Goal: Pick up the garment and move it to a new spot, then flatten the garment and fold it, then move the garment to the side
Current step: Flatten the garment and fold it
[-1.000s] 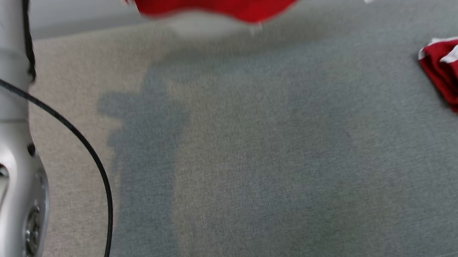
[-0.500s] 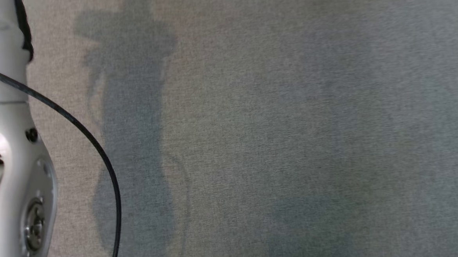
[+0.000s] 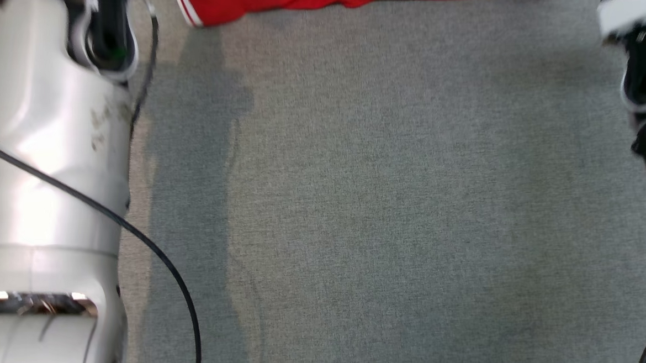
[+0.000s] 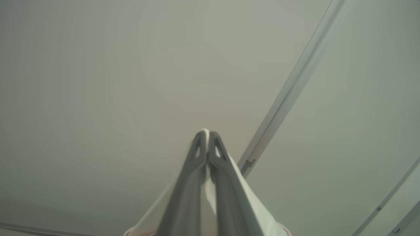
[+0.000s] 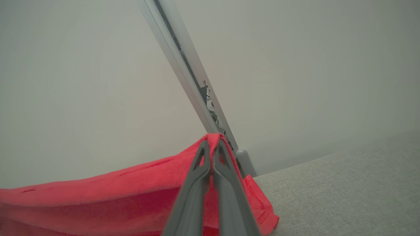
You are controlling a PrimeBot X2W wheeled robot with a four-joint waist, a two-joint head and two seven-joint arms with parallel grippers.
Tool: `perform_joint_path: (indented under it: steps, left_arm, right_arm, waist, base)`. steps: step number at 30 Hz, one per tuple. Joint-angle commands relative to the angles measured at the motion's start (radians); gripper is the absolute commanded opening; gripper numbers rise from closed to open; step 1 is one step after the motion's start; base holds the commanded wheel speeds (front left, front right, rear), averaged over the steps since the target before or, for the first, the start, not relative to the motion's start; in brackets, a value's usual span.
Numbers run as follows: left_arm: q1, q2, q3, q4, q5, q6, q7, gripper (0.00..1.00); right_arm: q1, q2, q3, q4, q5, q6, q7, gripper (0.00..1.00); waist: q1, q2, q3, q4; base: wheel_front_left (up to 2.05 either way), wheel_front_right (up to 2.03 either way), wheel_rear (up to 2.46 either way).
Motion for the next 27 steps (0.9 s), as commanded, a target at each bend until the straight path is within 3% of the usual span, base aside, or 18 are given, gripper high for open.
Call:
perform_joint_path:
  steps: [1,6,9,13,27]
  left_arm:
    - [0.024,0.005,0.003,0.003,0.011,-0.008,-0.005,0.00]
    - [0.171,0.014,-0.032,0.043,0.080,-0.008,-0.005,0.00]
    - [0.269,0.071,-0.110,0.010,0.170,-0.007,-0.005,0.00]
    - [0.408,0.104,-0.197,0.011,0.217,-0.006,-0.004,0.00]
    - [0.720,0.206,-0.477,0.042,0.247,-0.007,-0.004,0.00]
  right_arm:
    - [0.022,-0.011,0.007,-0.004,0.011,0.000,-0.001,0.00]
    - [0.151,-0.030,0.094,0.015,0.073,0.000,-0.001,0.00]
    - [0.214,-0.041,0.159,0.057,0.109,0.000,-0.001,0.00]
    - [0.287,-0.051,0.241,0.128,0.160,0.000,0.011,0.00]
    - [0.451,-0.075,0.441,0.220,0.269,0.000,0.088,0.00]
  waist:
    - [0.0000,0.0000,-0.027,0.004]
    - [0.0000,0.0000,-0.118,0.000]
    - [0.0000,0.0000,-0.175,-0.009]
    - [0.0000,0.0000,-0.244,-0.015]
    - [0.0000,0.0000,-0.399,-0.013]
  base:
    - [0.00,0.00,0.00]
    - [0.00,0.00,0.00]
    - [0.00,0.00,0.00]
    - [0.00,0.00,0.00]
    - [0.00,0.00,0.00]
